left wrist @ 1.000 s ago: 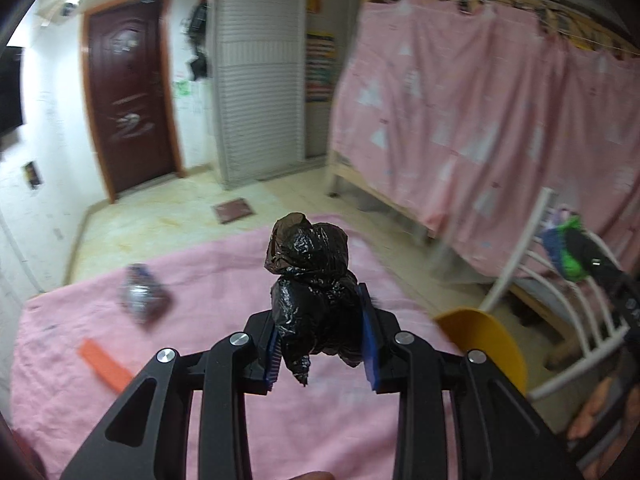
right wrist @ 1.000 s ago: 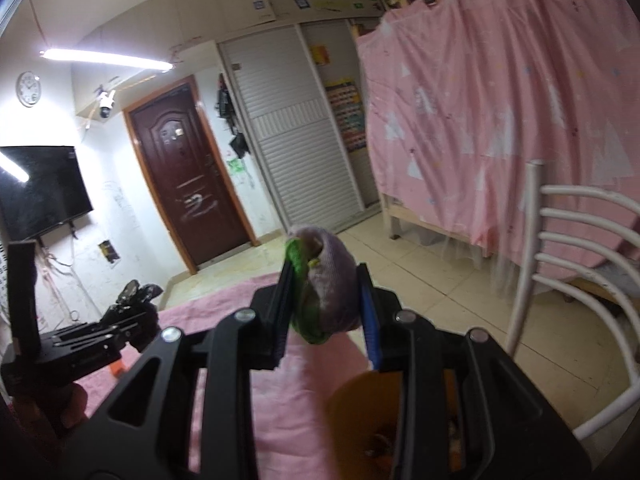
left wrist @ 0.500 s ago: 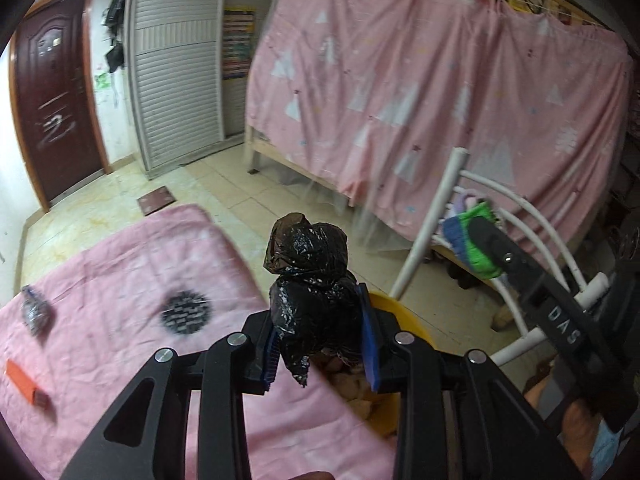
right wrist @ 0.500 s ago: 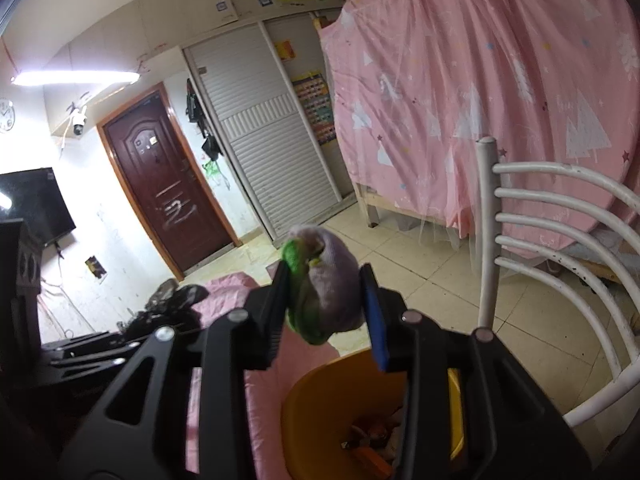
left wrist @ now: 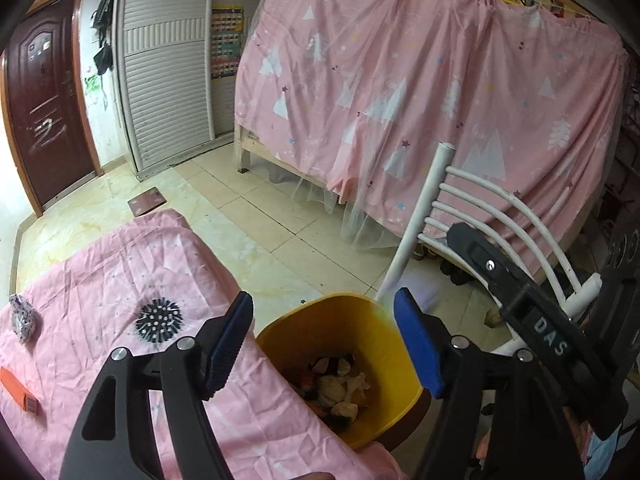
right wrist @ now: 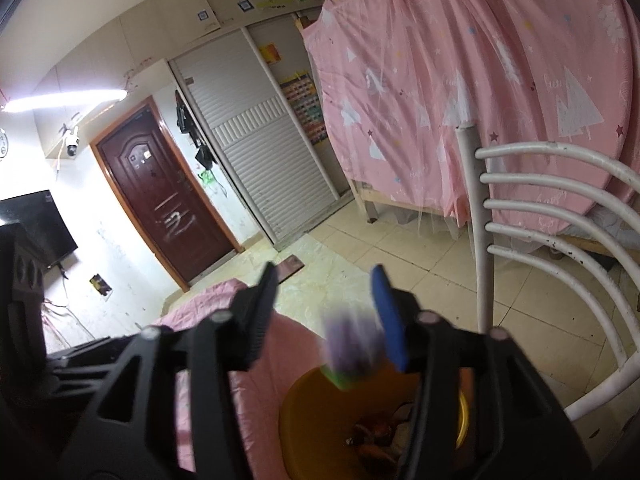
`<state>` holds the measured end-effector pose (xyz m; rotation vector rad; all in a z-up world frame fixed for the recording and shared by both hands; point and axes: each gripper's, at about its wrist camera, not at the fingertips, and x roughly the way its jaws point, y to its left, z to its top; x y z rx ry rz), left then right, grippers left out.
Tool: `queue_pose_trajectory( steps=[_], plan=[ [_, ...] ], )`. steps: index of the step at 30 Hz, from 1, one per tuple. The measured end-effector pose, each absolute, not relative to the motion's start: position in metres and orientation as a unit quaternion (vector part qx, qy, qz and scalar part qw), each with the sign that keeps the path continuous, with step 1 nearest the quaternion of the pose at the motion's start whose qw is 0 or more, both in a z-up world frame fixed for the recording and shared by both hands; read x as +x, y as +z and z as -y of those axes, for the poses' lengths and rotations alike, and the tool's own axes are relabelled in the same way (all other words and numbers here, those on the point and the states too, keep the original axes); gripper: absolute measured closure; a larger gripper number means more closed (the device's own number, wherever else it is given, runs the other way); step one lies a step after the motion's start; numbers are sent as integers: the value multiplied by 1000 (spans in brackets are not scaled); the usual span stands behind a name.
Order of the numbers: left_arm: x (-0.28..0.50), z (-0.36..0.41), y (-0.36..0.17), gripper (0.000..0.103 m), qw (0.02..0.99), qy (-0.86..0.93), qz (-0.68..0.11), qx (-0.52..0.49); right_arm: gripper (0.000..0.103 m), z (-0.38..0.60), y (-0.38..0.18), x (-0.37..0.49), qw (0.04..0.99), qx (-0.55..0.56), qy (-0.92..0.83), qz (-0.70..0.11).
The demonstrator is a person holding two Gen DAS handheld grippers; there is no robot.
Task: Collect trash
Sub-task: 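Release both items into the yellow bin and move both grippers back over the bed, then grasp the orange box with the left gripper while the right grasps the white printed bag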
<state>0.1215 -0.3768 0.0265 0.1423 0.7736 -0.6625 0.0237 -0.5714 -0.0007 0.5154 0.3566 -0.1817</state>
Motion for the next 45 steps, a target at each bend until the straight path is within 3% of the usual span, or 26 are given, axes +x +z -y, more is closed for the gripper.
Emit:
queue_pose_trajectory(
  steps=[14,17,18,34,36,40,45],
  plan=[
    [126,331,38,36,882,-296,-364,46,44,548,-3,33,950,232,-79,-191],
    [129,318,42,36,886,-288,-361,41,37,535,-2,37,952,224,-72,-193],
    [131,311,43,36,888,-283,-361,38,33,531,-1,40,953,221,-68,-194],
    [172,175,33,34,913,-162,-374,-10,31,425,17,99,961,165,25,-219],
    [176,159,29,33,914,-151,-376,-15,24,412,17,105,961,158,34,-224],
    [185,125,21,32,912,-134,-386,-28,24,390,15,116,959,144,49,-237],
    [191,92,12,22,911,-109,-398,-32,24,364,12,130,957,129,68,-251]
  ],
)
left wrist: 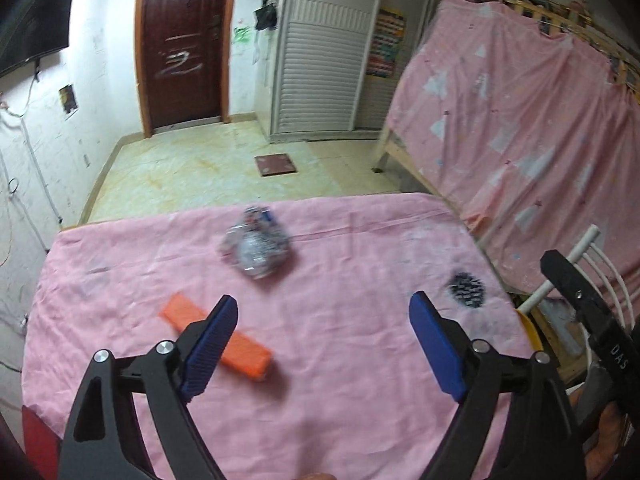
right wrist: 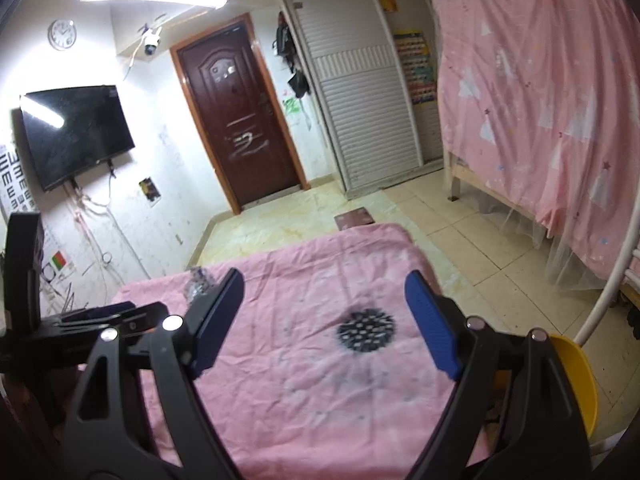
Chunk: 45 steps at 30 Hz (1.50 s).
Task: Collect trash
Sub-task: 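Grasp the orange box with the left gripper while the right grasps the white printed bag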
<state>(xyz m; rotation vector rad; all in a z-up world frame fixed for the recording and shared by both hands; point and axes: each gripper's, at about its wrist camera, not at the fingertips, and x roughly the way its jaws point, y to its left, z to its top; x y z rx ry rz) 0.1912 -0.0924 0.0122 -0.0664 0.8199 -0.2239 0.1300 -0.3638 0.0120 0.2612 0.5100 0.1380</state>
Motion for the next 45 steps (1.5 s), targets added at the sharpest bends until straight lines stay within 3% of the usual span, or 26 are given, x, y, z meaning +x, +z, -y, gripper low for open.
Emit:
queue_pose_trajectory(
  steps=[5,9,34,35,41,45],
  plan=[
    [195,64,3,20,914,-71,-398,-21,24,333,13,145,955,105,94,-262],
    [193,54,-6,9,917,-67,-394,1,22,311,14,153,953,87,111,-269],
    [221,51,-55,9,877,-129,-462,8,20,222,5,238,925,7,180,-335],
    [221,52,-56,11,878,-128,-461,10,20,219,2,243,922,3,182,-342],
    [216,54,-57,44,884,-107,-454,20,20,207,-14,259,909,-6,200,-367],
    [215,45,-55,58,887,-98,-452,-2,20,198,-22,267,898,-11,216,-382]
  ],
)
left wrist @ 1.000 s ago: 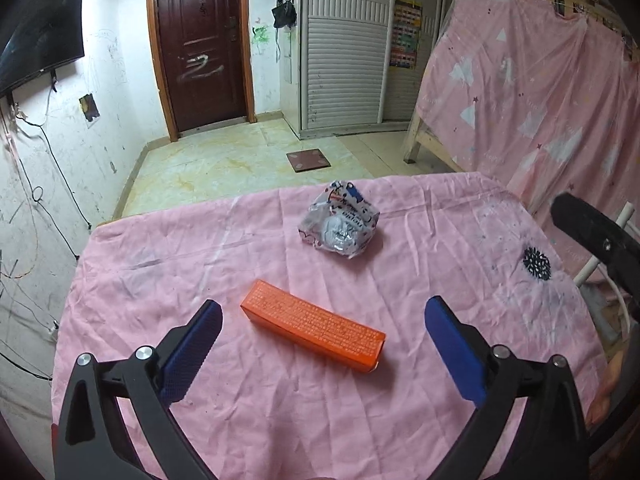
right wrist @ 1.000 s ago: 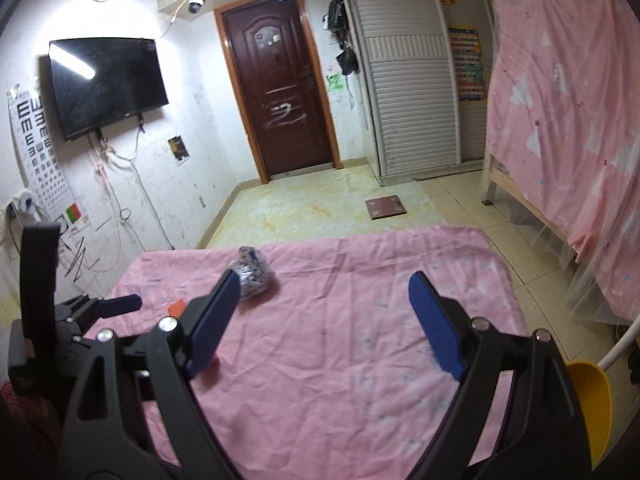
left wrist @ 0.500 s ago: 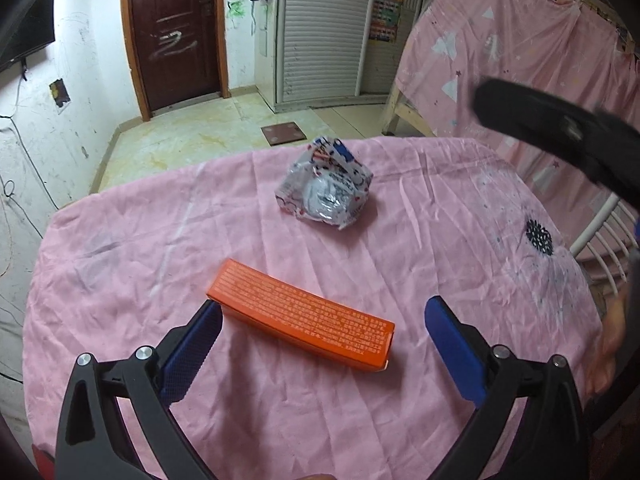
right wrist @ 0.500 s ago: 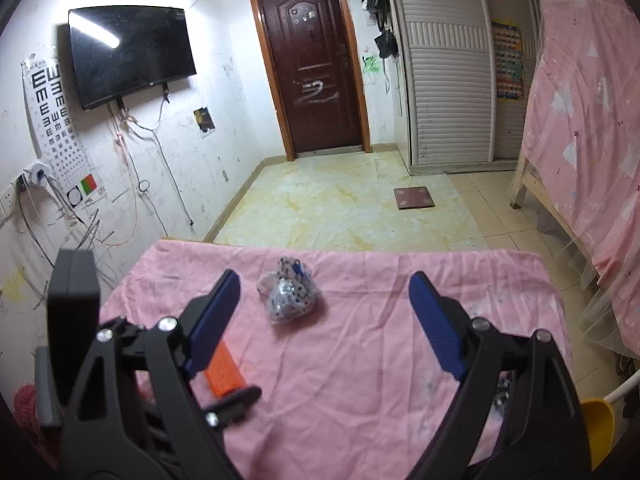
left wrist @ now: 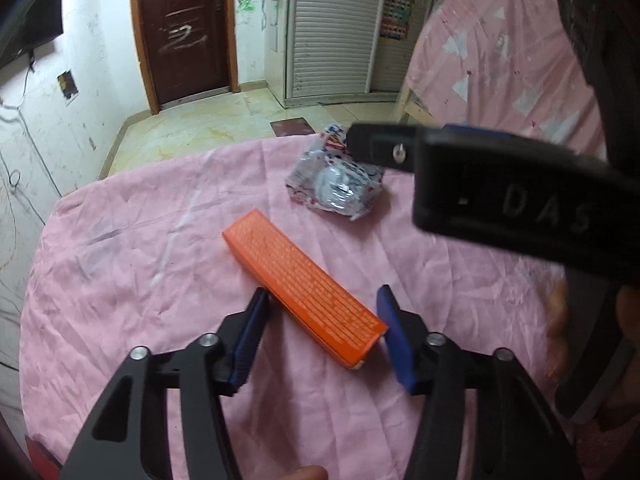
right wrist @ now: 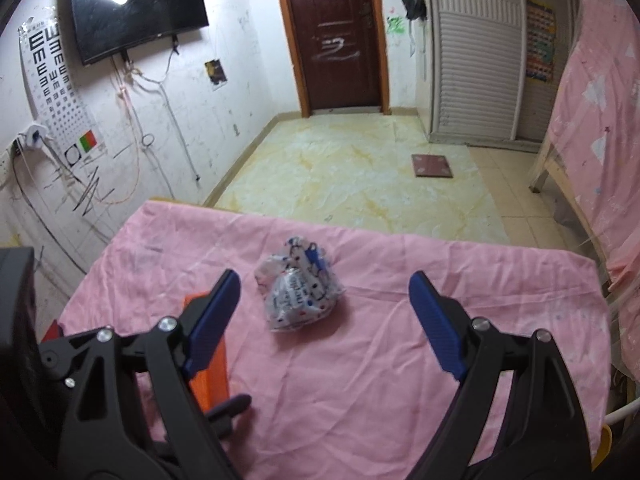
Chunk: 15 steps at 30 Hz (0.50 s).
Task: Collect trash
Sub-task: 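Grasp the orange box with the left gripper while the right grasps the white printed bag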
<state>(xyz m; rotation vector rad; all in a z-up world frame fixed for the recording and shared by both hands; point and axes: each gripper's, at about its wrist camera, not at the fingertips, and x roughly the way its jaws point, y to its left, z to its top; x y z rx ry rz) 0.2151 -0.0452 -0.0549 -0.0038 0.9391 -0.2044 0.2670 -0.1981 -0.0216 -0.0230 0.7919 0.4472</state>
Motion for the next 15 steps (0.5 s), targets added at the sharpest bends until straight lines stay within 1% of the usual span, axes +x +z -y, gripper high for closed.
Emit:
queue_pose_trajectory(
  steps=[1,3,7,8,10,11,12,13,14,15],
  plan=[
    [215,44,-55,60,887,-96,-451,-4,20,196,-24,268,897,-14,218,-385],
    [214,40,-54,68,888,-89,-450,-6,20,192,-29,273,893,-21,219,-393],
    [213,35,-53,75,889,-82,-450,-14,21,184,-37,279,888,-34,220,-403],
    [213,34,-53,77,889,-81,-450,-16,22,182,-38,280,887,-36,219,-405],
    [213,32,-53,78,889,-79,-450,-18,37,179,-40,283,884,-40,219,-410],
    [212,31,-53,79,890,-76,-449,-18,38,179,-42,283,884,-41,218,-411],
    [211,30,-53,80,890,-75,-449,-18,43,179,-43,284,884,-43,218,-411],
    [211,28,-52,80,890,-75,-449,-20,49,179,-44,284,883,-45,218,-414],
    [212,28,-52,80,890,-74,-449,-21,53,179,-45,285,882,-46,219,-415],
    [212,27,-52,81,890,-72,-449,-22,60,179,-45,285,882,-46,219,-415]
  ],
)
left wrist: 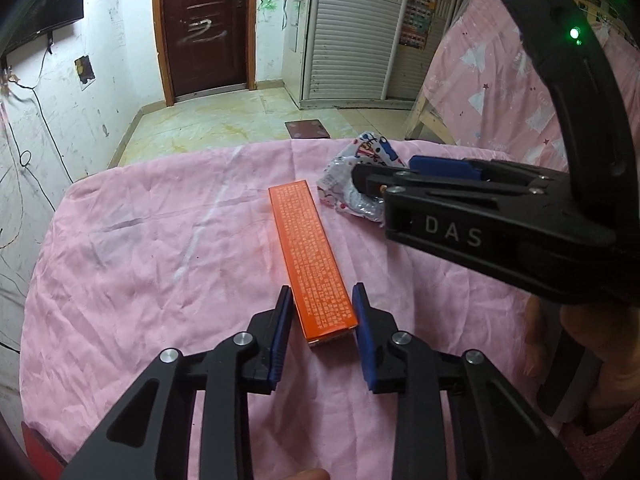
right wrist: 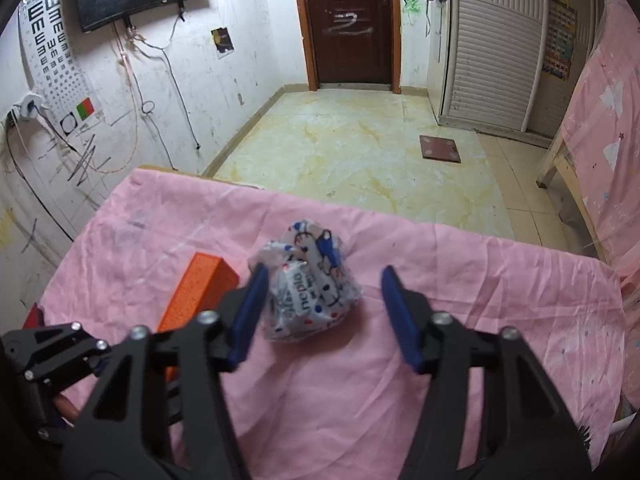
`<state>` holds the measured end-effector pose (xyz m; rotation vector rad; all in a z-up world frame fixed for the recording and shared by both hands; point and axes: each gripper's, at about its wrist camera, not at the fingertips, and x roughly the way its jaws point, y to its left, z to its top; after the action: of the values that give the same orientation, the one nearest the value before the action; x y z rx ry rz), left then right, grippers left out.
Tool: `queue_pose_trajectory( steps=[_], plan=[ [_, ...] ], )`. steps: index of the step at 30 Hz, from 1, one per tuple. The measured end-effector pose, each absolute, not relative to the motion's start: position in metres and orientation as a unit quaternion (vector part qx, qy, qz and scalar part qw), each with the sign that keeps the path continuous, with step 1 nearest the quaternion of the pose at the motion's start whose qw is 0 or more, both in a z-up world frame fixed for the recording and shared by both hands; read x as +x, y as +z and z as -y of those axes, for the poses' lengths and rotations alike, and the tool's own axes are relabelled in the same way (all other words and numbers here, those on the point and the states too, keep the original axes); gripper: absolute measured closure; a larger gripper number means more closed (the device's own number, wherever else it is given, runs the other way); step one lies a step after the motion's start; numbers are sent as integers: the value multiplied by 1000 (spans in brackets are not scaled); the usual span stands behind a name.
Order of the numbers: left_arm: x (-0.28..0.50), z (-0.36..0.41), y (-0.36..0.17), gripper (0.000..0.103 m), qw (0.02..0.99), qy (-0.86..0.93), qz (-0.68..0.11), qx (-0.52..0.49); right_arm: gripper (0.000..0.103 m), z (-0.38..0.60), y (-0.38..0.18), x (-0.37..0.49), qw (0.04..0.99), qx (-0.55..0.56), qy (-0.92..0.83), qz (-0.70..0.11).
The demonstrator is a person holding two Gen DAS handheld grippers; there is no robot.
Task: Collect trash
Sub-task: 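Grasp the orange box with the left gripper while the right grasps the white printed bag, then lift the orange box and white printed bag and carry them to the yellow bin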
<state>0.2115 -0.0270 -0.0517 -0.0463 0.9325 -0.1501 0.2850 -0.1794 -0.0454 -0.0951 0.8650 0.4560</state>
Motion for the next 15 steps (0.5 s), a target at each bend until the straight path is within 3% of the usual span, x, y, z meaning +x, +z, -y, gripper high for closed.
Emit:
queue_pose_trajectory(
  steps=[6,15],
  plan=[
    [212,16,-50,81,891,-69,-448,-29,72,179,-45,283,884,-47,218,-411],
    [203,9,-39,81,905,-59,-419,-42,73,203,-25,271,900,-5,217,-378]
  ],
)
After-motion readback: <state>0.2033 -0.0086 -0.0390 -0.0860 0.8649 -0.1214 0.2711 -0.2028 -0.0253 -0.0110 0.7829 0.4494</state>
